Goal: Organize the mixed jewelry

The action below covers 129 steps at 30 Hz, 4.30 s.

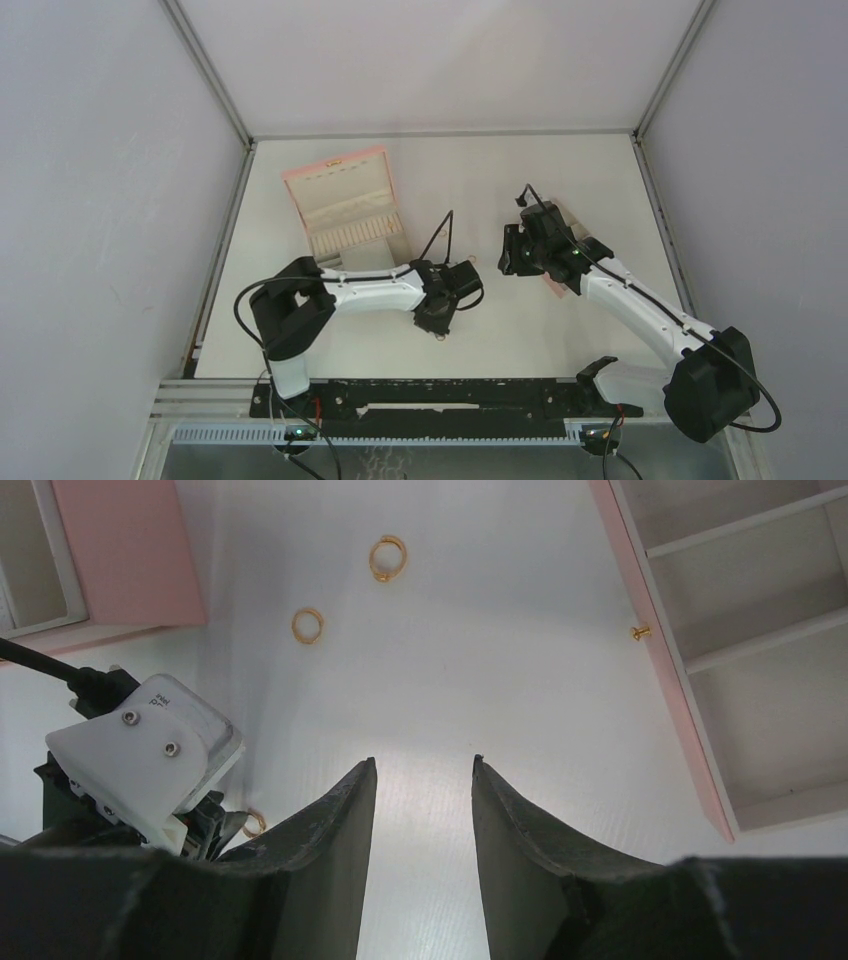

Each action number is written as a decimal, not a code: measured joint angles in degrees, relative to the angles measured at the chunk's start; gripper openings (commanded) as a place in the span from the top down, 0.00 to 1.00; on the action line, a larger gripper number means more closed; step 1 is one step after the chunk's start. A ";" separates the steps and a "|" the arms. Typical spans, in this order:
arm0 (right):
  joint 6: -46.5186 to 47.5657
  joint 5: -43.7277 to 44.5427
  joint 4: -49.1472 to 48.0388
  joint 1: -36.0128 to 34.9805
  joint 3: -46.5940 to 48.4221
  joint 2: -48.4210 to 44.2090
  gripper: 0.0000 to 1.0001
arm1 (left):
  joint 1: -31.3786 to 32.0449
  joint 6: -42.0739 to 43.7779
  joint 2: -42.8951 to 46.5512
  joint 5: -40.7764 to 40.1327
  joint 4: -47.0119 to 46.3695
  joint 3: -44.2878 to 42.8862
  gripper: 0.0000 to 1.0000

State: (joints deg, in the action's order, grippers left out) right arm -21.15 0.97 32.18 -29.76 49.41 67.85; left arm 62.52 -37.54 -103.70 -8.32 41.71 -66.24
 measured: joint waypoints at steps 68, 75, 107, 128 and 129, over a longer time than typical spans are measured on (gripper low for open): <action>-9.31 -31.74 -10.69 18.62 -7.39 -11.67 0.49 | -14.91 3.13 30.95 22.21 -13.53 4.50 1.00; -30.18 -51.36 -41.57 23.67 -18.12 -13.49 0.44 | -24.09 -0.42 41.86 38.27 -22.51 4.94 1.00; 46.23 26.08 -90.55 -37.57 -22.40 -0.11 0.46 | -27.17 -38.62 38.56 25.16 -19.71 -0.39 1.00; 51.01 23.85 -100.69 -37.59 -18.67 5.55 0.57 | -27.58 -41.11 40.74 24.90 -19.82 2.08 1.00; 51.12 23.82 -101.07 -37.62 -18.21 6.05 0.59 | -27.58 -41.13 40.83 24.87 -19.82 2.08 1.00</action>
State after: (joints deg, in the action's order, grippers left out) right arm 29.98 24.80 -68.88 -67.37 31.20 73.91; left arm 34.94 -78.67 -62.87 16.56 21.89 -64.16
